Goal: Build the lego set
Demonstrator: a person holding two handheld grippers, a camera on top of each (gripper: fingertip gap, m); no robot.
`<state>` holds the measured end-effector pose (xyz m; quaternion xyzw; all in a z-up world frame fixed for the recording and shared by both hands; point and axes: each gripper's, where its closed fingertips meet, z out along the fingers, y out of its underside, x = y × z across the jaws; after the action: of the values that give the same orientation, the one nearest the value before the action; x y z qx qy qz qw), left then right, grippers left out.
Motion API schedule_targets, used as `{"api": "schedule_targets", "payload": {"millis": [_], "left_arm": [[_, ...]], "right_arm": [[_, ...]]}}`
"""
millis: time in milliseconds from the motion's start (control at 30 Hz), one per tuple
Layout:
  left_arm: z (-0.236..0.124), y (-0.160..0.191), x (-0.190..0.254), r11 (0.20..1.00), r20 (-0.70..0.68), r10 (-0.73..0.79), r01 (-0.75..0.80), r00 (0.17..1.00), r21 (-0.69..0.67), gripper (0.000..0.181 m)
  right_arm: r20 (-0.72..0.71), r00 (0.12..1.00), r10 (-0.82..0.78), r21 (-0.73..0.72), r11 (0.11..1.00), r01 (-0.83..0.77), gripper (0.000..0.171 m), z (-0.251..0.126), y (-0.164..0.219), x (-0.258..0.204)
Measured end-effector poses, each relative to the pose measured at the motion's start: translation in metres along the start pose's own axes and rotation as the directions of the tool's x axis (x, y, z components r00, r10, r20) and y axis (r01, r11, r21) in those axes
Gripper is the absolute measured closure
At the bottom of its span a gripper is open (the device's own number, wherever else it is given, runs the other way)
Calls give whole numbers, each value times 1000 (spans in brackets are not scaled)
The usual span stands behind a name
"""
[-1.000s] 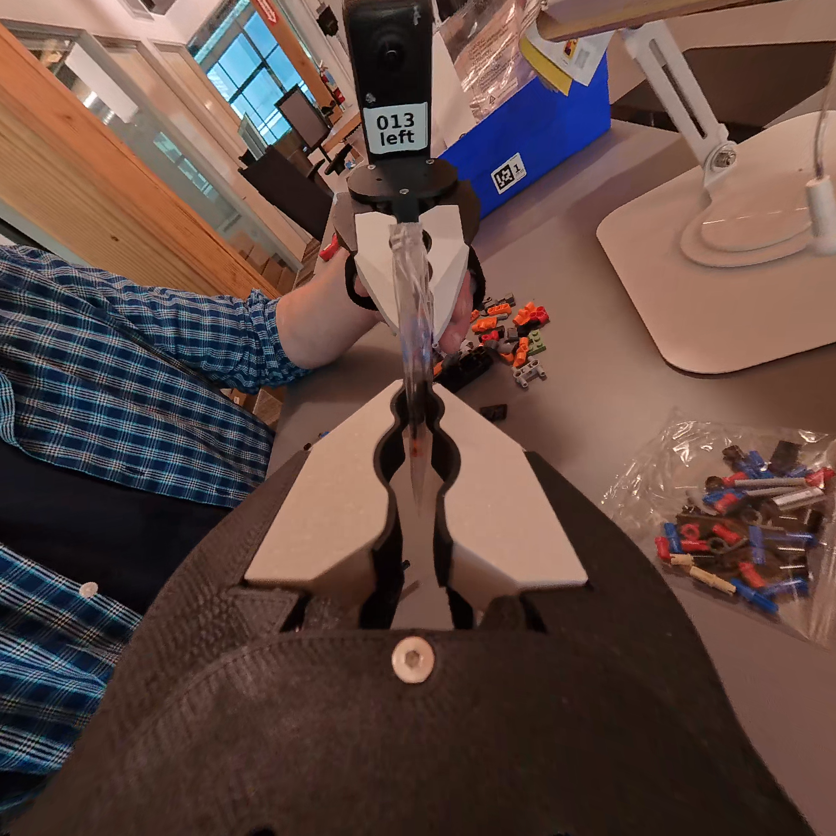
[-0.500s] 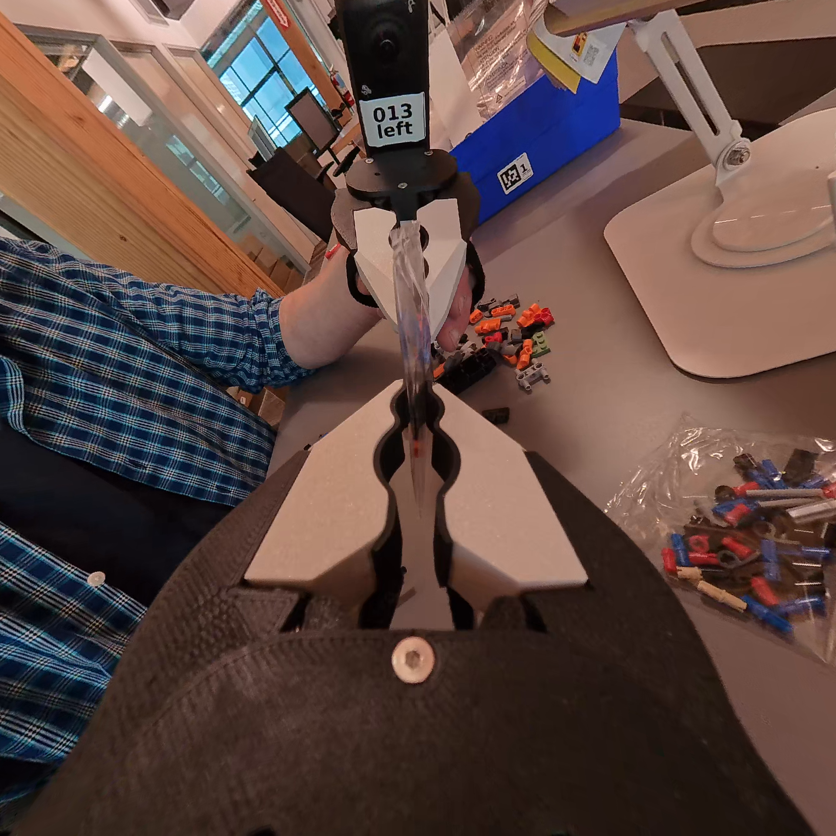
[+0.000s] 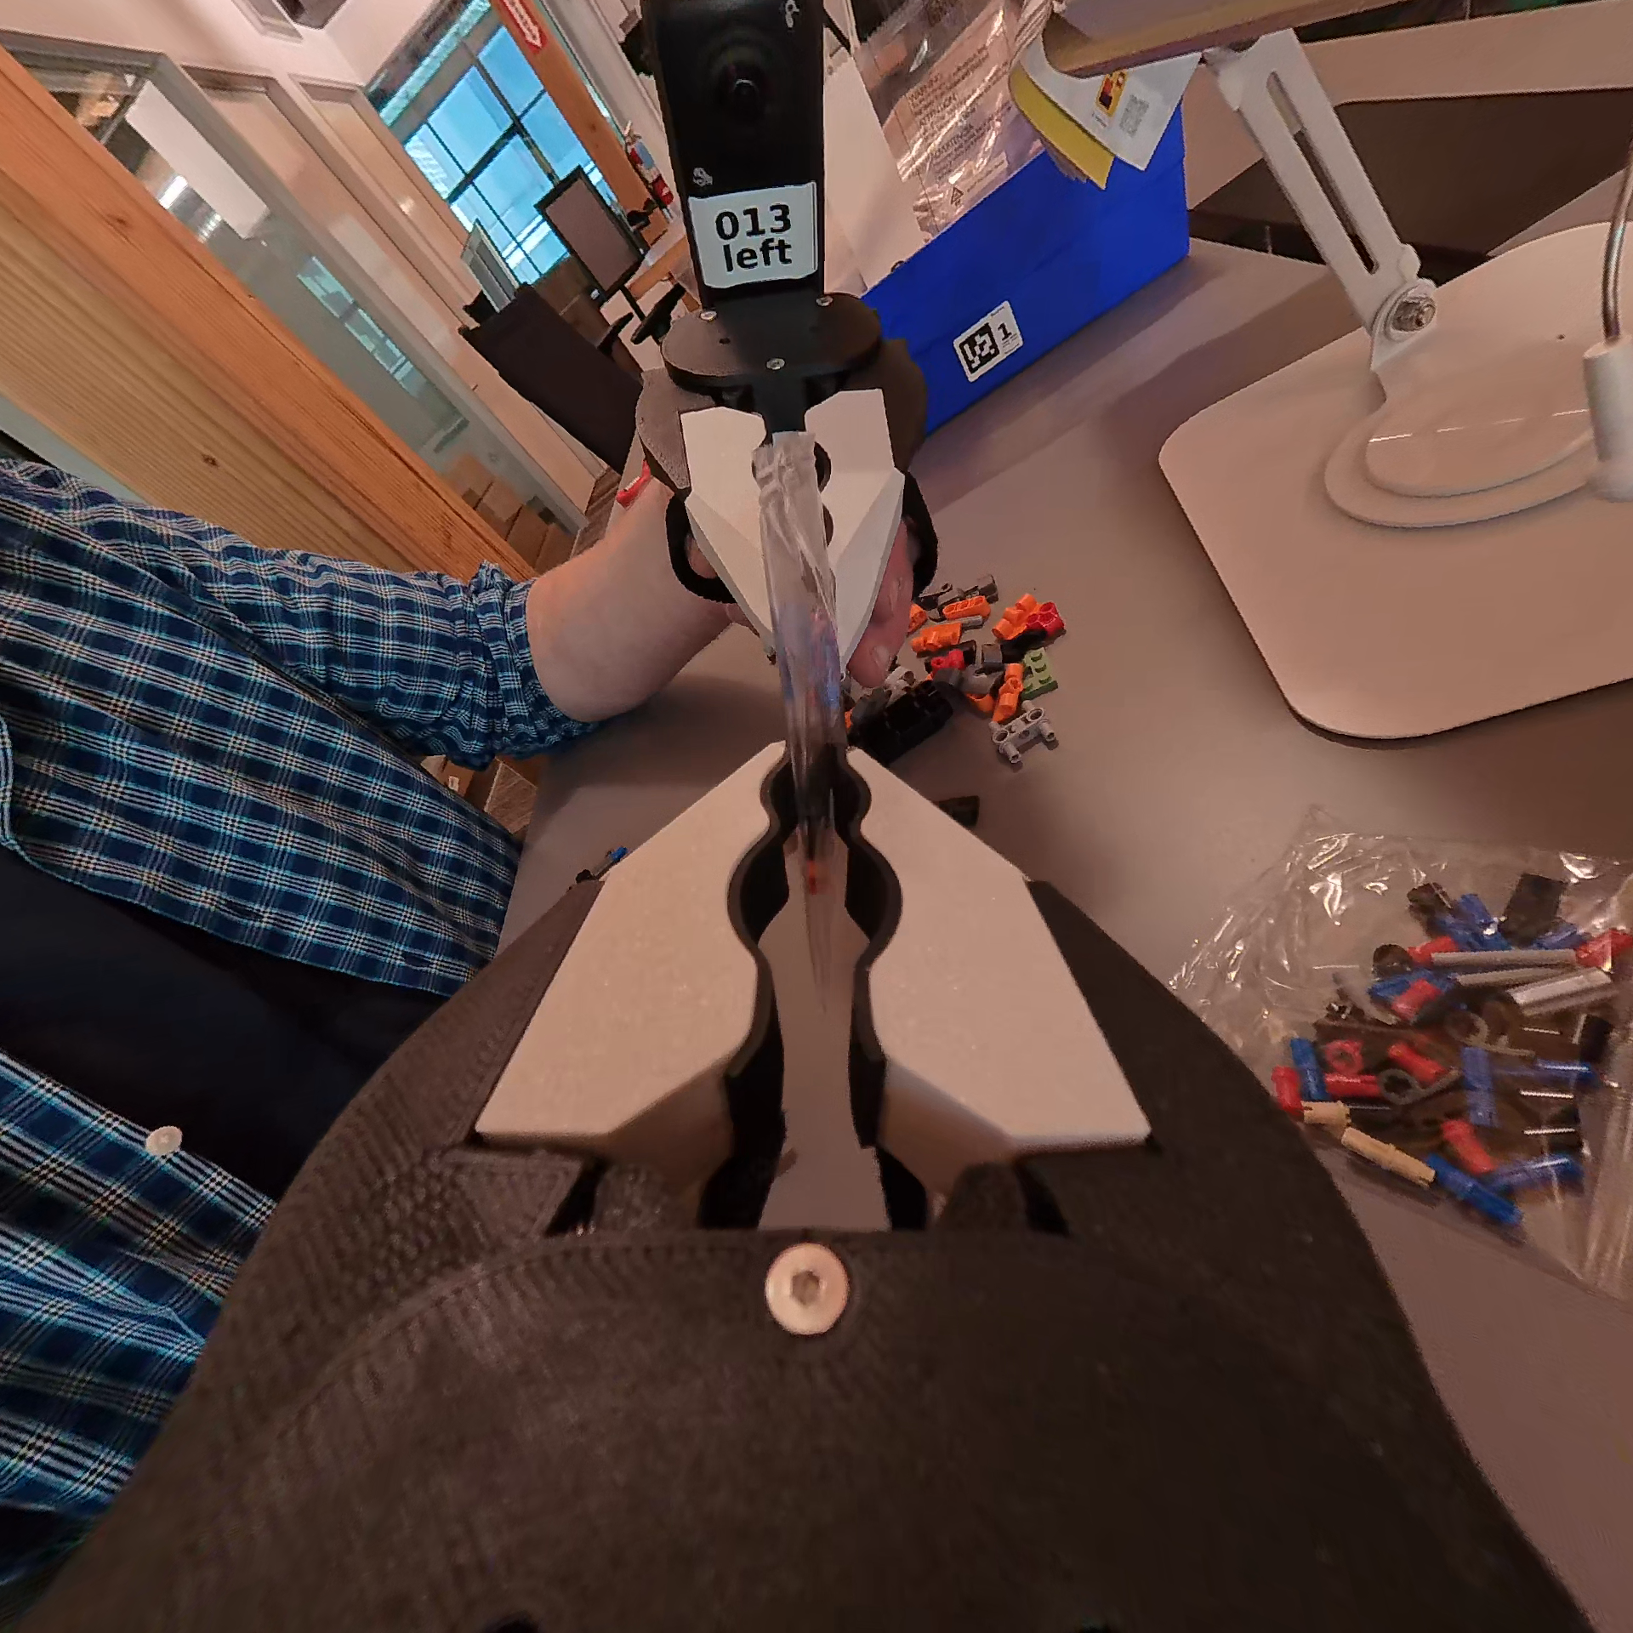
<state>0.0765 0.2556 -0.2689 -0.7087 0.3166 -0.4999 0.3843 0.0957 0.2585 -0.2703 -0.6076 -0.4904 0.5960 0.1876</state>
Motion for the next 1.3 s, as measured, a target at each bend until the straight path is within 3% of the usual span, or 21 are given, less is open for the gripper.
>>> {"api": "schedule_targets", "payload": {"millis": [200,367,700,800,900,1300], "left_arm": [[0,1,-4,1000,24,5,-5,1000,-4,179],[-15,-5,-19,998,133,56,-54,990,-21,171],[-59,-28,-28,992,247,122,-126,961,0,173],[-66,-28,-30,990,273,143,-142,951,-23,173],[-74,-30,-30,984,306,176,-170,936,-48,172],[-118,-38,-22,921,456,386,-314,802,-229,172]], "right_arm": [[-42,999,-33,-23,999,32,169,1,2,3],[-90,996,-25,-51,998,21,169,-2,6,10],[-230,973,-5,-326,943,-72,169,0,59,39],[-350,936,-43,-355,930,-90,152,-6,64,58],[-434,893,-119,-361,931,-51,132,-14,57,69],[-530,786,-317,-329,932,153,137,-23,18,65]]}}
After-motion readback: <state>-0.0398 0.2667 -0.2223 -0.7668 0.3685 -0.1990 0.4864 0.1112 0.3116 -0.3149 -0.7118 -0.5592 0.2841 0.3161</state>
